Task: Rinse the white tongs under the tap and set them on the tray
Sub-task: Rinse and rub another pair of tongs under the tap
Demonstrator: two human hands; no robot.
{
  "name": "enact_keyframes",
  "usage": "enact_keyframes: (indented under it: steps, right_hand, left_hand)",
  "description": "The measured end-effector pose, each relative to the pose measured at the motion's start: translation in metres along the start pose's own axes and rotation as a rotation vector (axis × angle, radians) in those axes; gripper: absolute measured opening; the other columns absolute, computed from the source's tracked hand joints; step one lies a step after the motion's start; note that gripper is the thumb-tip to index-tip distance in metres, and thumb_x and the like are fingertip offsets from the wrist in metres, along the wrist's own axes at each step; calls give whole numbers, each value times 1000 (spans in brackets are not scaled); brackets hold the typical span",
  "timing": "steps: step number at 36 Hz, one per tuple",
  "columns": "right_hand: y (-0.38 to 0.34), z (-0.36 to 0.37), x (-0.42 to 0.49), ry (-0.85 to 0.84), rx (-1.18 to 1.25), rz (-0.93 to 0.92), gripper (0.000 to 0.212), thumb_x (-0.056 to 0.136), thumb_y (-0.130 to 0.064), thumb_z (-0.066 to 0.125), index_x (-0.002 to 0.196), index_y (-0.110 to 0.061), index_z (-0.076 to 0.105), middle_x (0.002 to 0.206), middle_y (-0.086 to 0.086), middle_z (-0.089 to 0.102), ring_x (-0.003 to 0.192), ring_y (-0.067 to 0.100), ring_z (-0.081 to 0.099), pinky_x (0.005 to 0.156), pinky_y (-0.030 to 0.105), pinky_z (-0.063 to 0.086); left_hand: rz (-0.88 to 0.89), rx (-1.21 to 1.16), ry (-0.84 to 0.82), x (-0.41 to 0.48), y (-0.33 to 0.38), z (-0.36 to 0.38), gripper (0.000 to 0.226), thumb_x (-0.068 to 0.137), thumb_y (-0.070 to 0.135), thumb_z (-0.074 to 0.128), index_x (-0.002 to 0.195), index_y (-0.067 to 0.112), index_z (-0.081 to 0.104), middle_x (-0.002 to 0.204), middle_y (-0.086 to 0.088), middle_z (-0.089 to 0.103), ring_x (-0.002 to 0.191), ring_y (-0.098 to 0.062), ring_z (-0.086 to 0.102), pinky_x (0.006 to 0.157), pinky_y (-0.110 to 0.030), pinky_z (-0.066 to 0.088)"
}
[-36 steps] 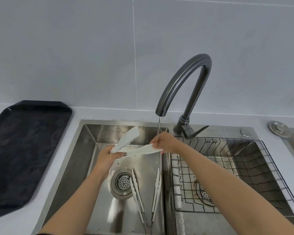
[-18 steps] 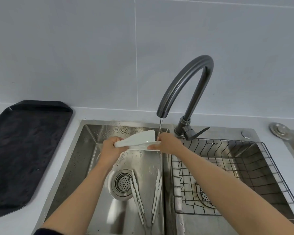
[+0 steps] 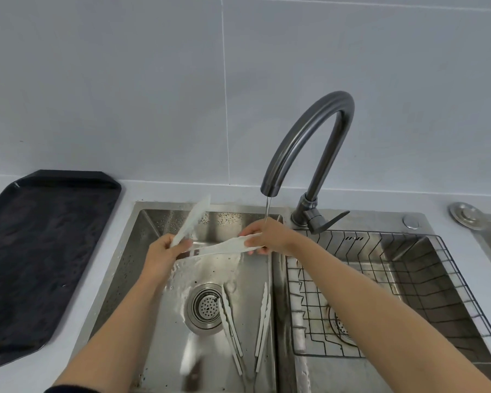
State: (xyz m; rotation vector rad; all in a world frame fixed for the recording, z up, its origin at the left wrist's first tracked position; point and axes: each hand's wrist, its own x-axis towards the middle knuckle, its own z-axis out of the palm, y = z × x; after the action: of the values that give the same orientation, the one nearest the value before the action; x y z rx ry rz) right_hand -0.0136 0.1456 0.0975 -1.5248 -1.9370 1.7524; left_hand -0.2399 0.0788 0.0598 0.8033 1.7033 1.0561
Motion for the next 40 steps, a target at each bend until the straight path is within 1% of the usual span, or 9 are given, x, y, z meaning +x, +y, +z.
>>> enact_keyframes:
  steps: [8,15,20,22,26,28,32,34,40]
  right_hand:
    - [-8,-16,-5,-252,243,134,35,96,0,36,127,10,49,82,10,63,65,11,52,60,16,45]
    - [-14,-25,-15,-295,165,220,47,99,-30,38,127,7,48,95,12,65,65,13,62,55,17,51]
    - [-7,-24,-17,-74,-179,183,35,95,-28,48,122,-7,45,97,12,58,69,20,56,52,17,49]
    - [-2,-23,-16,67,-184,107,51,90,-21,57,134,-7,36,89,9,60,71,18,53,57,18,45]
    - [6,-26,-16,220,-225,-1,70,84,-17,65,143,-12,27,135,15,49,112,26,53,93,29,44]
    - [10,-27,-14,223,-249,-18,60,84,-17,64,138,-13,37,130,13,53,102,21,54,93,33,47]
    - [15,-28,-15,205,-197,2,30,86,-10,59,116,-10,56,77,-1,58,52,3,55,50,15,48]
    - [17,-28,-14,238,-191,-17,16,87,-10,58,103,-12,59,71,-5,54,40,-2,51,42,11,43]
    - [15,-24,-14,290,-372,-76,20,81,-16,68,95,-2,63,88,3,55,81,16,50,62,20,40]
  left_hand:
    - [16,75,-19,-3,-3,4,16,85,22,64,75,14,54,74,-2,57,67,-14,51,63,-26,39]
    - [12,182,-88,-7,-17,19,26,91,17,55,67,8,61,52,-1,56,47,-13,50,41,-13,39]
    - [-128,318,-298,-11,-26,29,27,92,29,53,74,13,65,34,7,49,22,-3,36,27,-13,24]
    - [-162,367,-401,-13,-28,33,29,92,32,52,72,15,63,34,7,50,24,-4,38,28,-13,26]
    - [-209,341,-536,-12,-31,39,23,90,32,54,80,15,67,58,-5,58,47,-14,51,48,-24,41]
    - [-215,332,-585,-13,-30,42,24,90,33,54,83,15,67,57,-3,57,47,-13,49,45,-24,38]
    - [-191,324,-625,-14,-28,49,25,92,29,52,77,17,68,52,1,51,44,-10,43,44,-23,31]
    - [-182,322,-645,-13,-29,52,30,93,26,51,70,20,69,47,4,49,42,-9,42,44,-23,31]
    - [-189,343,-721,-18,-30,57,39,97,10,40,66,11,63,36,8,45,33,-4,39,35,-15,32]
